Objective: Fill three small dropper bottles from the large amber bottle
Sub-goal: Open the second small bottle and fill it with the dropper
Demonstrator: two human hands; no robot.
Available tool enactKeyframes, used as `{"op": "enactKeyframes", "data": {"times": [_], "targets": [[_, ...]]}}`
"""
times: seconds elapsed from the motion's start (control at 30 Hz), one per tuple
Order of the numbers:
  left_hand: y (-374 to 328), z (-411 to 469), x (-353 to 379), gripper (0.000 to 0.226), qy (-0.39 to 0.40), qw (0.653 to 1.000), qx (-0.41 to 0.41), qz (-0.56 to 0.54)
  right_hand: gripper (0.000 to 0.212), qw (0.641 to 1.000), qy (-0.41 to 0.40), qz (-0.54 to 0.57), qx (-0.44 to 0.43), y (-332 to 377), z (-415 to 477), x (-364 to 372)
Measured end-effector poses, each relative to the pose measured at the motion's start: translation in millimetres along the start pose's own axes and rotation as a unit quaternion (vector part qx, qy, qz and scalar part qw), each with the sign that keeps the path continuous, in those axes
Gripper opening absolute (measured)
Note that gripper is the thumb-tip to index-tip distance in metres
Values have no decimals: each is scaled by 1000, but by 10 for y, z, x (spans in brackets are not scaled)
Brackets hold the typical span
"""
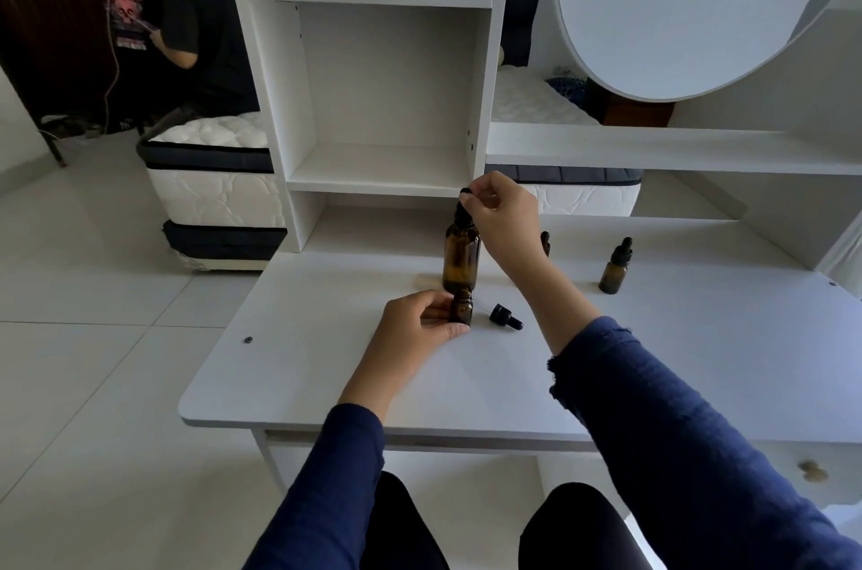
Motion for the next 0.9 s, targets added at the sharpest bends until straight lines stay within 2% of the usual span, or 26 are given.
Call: {"op": "enactKeyframes", "data": {"times": [0.37, 0.7, 0.9], "targets": [[24, 13, 1, 31, 0, 1000, 1, -9, 18, 998, -36, 8, -51, 193, 79, -19], [23, 11, -8, 30, 9, 1000, 6, -14, 17, 981, -103, 69, -147, 606, 136, -235], [22, 15, -3, 30, 7, 1000, 10, -10, 11, 973, -130, 115, -155, 634, 21, -389]]}}
Point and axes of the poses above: each hand's wrist, its own z-axis towards the middle knuckle, its own x-axis out of the palm, y = z × x, the point moved 1 cm from there along z, towards the middle knuckle, and after that the axes turned 1 degree about y, right-handed, at the moved point
